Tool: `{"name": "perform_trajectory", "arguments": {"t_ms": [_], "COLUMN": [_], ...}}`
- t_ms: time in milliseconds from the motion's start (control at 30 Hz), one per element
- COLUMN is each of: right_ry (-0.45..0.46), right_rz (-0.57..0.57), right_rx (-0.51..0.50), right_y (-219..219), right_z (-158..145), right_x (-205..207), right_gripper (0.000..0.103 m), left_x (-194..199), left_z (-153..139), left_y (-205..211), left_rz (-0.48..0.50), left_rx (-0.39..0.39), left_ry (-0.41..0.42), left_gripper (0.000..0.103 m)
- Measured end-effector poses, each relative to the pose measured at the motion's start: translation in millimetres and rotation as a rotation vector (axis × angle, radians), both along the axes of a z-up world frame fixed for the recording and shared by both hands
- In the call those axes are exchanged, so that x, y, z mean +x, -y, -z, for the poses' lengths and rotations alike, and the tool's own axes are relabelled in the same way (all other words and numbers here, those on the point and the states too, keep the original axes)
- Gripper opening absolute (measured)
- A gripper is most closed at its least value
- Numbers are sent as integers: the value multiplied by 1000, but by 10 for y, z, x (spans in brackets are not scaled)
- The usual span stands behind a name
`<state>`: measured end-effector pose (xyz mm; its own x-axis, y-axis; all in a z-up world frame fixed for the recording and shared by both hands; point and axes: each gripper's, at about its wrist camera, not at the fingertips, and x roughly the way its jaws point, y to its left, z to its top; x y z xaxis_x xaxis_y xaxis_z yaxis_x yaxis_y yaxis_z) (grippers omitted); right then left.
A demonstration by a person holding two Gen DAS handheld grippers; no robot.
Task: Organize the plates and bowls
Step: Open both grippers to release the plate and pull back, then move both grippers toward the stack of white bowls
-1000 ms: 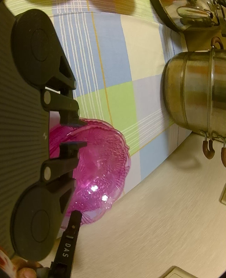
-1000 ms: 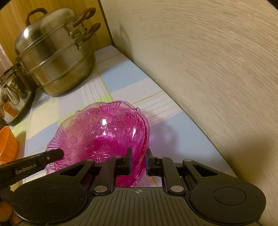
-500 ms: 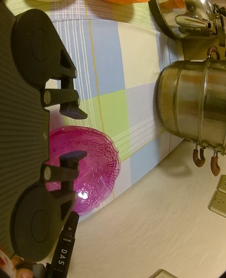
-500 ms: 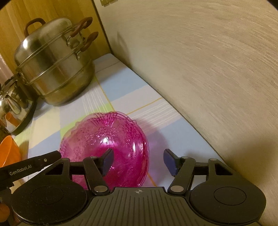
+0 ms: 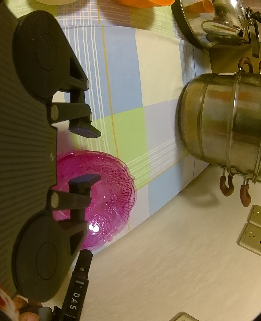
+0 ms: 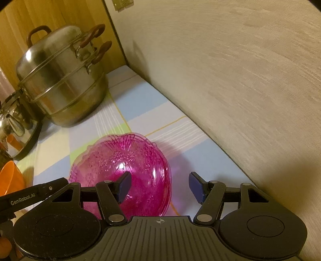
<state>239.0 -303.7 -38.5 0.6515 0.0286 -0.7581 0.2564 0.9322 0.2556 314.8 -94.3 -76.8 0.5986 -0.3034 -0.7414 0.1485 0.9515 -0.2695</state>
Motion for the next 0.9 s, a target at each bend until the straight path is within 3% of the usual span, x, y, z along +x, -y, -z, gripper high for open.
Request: {"name": "perform_trajectory", "arguments": {"t_ms": [433,767,900], "right_ry": [54,109,138], "right_rz": [44,-28,-84], "right_rx": [37,98,68], "right_y": [41,-210,-415], "right_z": [-122,-270,-358], "right_x": [-79,-160,-234], "right_gripper": [63,63,63], "left_x": [-79,-325,-492], "left_z": [-154,-370,-474], "left_y": [-157,-470,-603], "left_rz": [-31,-80,-102], "left_rx": [-29,-33,-26], "left_ry": [18,54,78], "left_gripper": [35,35,35]}}
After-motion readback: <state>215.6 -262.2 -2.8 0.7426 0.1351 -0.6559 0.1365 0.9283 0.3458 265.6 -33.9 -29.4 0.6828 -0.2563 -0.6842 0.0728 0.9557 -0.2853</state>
